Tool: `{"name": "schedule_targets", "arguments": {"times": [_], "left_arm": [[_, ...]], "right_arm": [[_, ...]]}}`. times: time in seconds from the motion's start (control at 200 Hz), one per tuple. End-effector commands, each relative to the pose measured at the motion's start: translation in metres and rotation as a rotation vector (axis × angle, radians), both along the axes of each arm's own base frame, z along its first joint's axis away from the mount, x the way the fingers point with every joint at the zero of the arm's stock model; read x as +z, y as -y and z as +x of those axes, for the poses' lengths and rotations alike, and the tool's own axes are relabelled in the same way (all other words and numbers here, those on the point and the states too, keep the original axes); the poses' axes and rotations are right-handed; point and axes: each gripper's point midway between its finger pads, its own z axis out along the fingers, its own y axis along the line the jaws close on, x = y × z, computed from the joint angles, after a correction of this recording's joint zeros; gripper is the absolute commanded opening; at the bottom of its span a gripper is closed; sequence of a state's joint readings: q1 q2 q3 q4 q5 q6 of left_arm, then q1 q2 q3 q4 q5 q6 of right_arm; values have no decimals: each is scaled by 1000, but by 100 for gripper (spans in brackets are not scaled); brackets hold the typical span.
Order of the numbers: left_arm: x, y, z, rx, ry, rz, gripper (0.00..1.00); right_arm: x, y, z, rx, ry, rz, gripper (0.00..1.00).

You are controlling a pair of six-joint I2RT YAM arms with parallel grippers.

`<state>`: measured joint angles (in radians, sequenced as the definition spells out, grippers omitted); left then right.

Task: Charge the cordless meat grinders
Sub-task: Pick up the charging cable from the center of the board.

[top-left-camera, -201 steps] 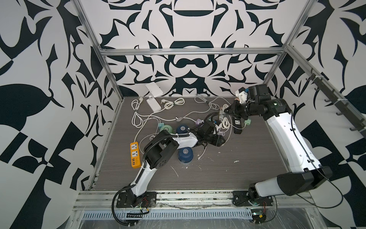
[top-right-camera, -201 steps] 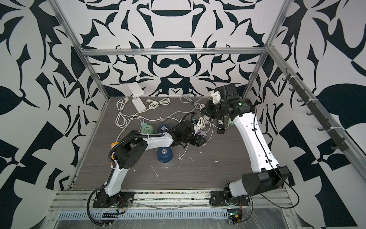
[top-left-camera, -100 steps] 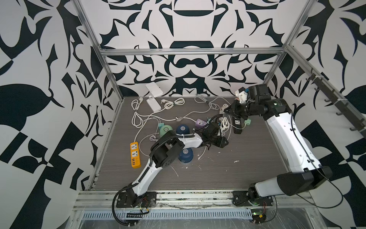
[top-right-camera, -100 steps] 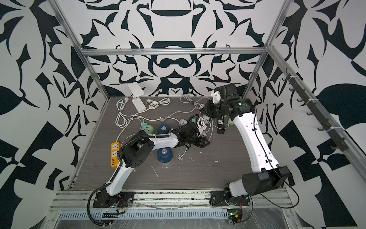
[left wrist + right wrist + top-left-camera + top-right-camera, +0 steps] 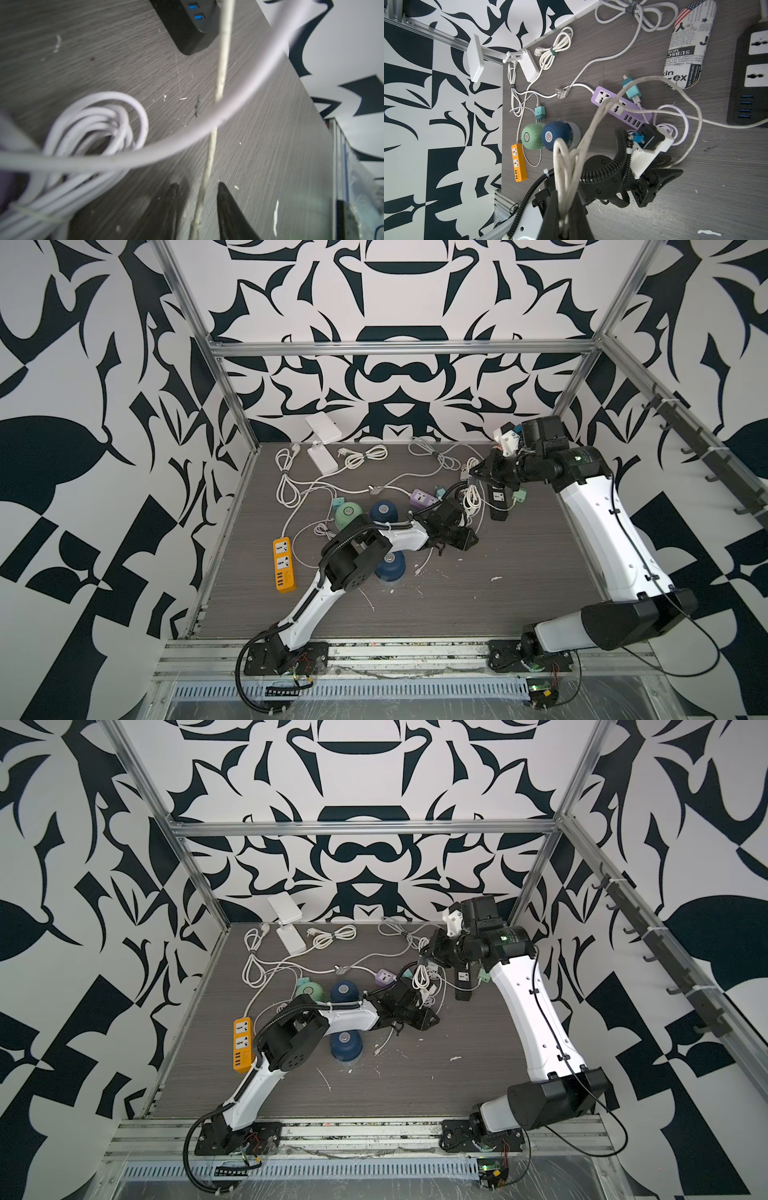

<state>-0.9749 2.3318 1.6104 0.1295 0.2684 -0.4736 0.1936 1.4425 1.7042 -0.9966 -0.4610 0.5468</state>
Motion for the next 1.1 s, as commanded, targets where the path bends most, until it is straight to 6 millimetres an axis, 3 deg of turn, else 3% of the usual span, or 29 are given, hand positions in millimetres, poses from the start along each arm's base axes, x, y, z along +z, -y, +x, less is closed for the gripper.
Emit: {"name": "schedule_targets", "arguments": {"times": [0.0,0.195,0.36,0.695,0.815,0.905,1.005,1.095], "left_arm": [[-9,-4,-6,-6,-16,20,26],[6,-15,-13,10,-8,-6,14],[30,-37,-24,36,8,-33,0],[57,-82,-49,55,-9,-19,0],[70,-95,-54,51,-11,-12,0],[77,-106,-57,39,-22,7,0],[84,-115,-60,8,-47,26,0],[89,-121,-64,-19,-60,46,0]], "right_arm": [[23,1,0,9,91,22,0],[16,10,2,-13,83,6,0],[-3,25,6,-52,58,-45,0],[-66,47,10,-95,-29,-77,0],[-93,60,3,-120,-73,-99,13],[-108,68,-5,-141,-88,-128,35],[-111,72,-13,-155,-62,-144,51],[-107,72,-20,-154,-29,-137,55]]}}
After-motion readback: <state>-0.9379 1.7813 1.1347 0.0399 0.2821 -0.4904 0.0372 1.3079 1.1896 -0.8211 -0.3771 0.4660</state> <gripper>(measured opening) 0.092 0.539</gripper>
